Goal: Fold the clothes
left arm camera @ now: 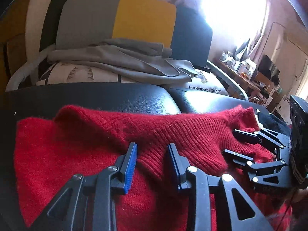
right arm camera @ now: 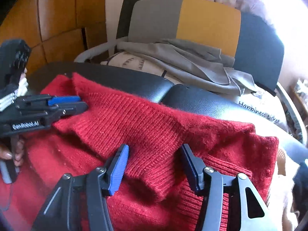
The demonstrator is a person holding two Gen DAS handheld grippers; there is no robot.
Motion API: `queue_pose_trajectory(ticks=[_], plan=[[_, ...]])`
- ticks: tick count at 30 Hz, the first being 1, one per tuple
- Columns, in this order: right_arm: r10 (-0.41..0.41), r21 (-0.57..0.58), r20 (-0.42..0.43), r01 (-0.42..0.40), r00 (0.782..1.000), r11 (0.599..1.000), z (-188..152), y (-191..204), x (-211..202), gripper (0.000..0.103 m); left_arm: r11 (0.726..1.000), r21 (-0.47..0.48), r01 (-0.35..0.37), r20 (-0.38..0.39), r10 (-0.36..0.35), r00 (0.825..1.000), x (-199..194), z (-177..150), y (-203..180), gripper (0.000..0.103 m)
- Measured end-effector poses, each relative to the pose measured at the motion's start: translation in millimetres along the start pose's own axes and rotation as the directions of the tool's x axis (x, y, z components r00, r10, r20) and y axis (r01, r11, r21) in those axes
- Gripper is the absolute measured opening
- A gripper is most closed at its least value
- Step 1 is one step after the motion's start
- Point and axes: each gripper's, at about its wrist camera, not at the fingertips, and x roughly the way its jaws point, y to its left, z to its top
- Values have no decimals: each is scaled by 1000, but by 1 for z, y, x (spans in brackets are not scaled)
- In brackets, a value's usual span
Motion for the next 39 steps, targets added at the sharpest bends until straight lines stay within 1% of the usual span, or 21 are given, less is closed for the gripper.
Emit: queue_pose_trajectory(ticks=[3,5,7,10,12,14,15,17,18,20,22,23,25,27,30,31,33,37,39], plan=[[-7,8,-3,7,1000,1000,3,0,5,59,1000,18,6,-13,-5,1000,9,10,4,34],[-10,18,-1,10,1000,1000,3,1,4,59,999,36,-3,-17,3,1000,12,13,3,34],[-5,37,0,5,1000,999,3,0,6,60,998,50,-24,-15,24,1000,9,11,-1,34],[1,70,-4,0,1000,998,1,0,1,60,994,74,-85,-6,86,996,-3,4,-12,34],[-1,76,-7,1,1000,997,-3,4,-4,60,991,85,-107,2,107,994,-13,-3,-16,34],[27,90,16,-28,1000,996,-9,2,-7,60,988,94,-126,11,126,992,-24,-9,-20,35],[47,109,18,-49,999,993,-10,-2,-7,60,988,80,-130,7,130,992,-29,-11,-19,35],[114,172,33,-118,993,978,-9,-15,-10,61,994,12,-111,-2,111,994,-47,-17,-12,35],[148,199,47,-154,988,968,-10,-22,-14,61,994,-7,-109,3,109,994,-57,-23,-11,36],[155,249,46,-162,987,955,-12,-29,-29,60,994,-39,-107,18,108,994,-78,-37,-9,36],[141,271,85,-159,986,949,-20,-31,-56,60,993,-37,-108,27,109,994,-91,-53,-11,37],[135,271,105,-159,985,949,-25,-30,-71,60,992,-31,-123,25,124,992,-94,-59,-12,37],[117,227,83,-134,990,965,-35,-17,-87,60,988,-26,-149,-7,149,989,-95,-73,-16,37],[61,157,13,-63,998,986,-46,-1,-86,61,985,-38,-167,-34,166,986,-95,-84,-16,37],[-4,136,-50,11,999,991,-70,10,-74,62,986,-51,-161,-33,160,987,-96,-89,-13,37],[-19,133,-34,24,999,991,-76,12,-75,62,986,-55,-159,-32,157,987,-96,-91,-12,37],[-37,137,-35,42,999,990,-77,14,-76,62,986,-64,-153,-30,152,988,-97,-93,-9,37],[-30,149,-35,34,999,988,-76,8,-72,65,988,-88,-127,-43,124,991,-95,-90,-2,39],[-17,165,-34,22,999,986,-74,5,-74,68,988,-115,-105,-26,103,994,-114,-90,-3,39]])
